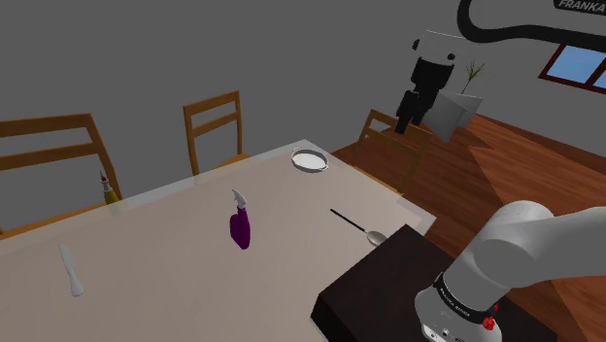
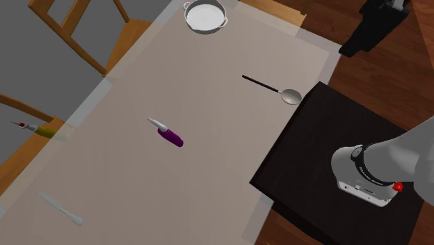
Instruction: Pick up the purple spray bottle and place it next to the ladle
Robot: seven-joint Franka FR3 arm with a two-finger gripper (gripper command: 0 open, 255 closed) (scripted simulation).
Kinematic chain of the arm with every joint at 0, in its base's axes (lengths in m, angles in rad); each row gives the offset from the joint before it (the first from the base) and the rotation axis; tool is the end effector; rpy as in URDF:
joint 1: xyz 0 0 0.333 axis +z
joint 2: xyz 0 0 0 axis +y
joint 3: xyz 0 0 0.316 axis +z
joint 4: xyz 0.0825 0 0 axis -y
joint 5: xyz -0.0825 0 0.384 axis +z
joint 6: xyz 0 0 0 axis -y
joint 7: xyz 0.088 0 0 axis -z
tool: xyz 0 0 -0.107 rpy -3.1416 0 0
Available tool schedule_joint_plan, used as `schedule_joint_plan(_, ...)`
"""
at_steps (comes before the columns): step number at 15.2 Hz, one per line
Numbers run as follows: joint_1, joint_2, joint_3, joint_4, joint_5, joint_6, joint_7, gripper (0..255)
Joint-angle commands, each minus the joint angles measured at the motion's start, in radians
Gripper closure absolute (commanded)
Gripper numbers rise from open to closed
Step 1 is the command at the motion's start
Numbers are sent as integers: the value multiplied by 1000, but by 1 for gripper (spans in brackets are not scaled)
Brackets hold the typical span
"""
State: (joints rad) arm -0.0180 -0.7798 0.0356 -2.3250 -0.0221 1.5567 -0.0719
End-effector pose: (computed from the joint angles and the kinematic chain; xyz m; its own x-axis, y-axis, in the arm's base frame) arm 0.3075 0.0066 0.6019 0.9968 0.0790 0.0078 0.0786 -0.9958 0.0478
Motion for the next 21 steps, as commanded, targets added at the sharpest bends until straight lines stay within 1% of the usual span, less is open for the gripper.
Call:
schedule_joint_plan(1, 0, 0, 0, 0, 0, 0, 0, 0)
schedule_joint_plan(6, 19, 111, 60, -29, 38, 136, 65, 0)
schedule_joint_plan(11, 35, 250, 119, -26, 63, 267, 128, 0)
schedule_joint_plan(16, 46, 410, 176, 11, 69, 387, 194, 0)
schedule_joint_plan(21, 55, 586, 227, 79, 49, 489, 266, 0)
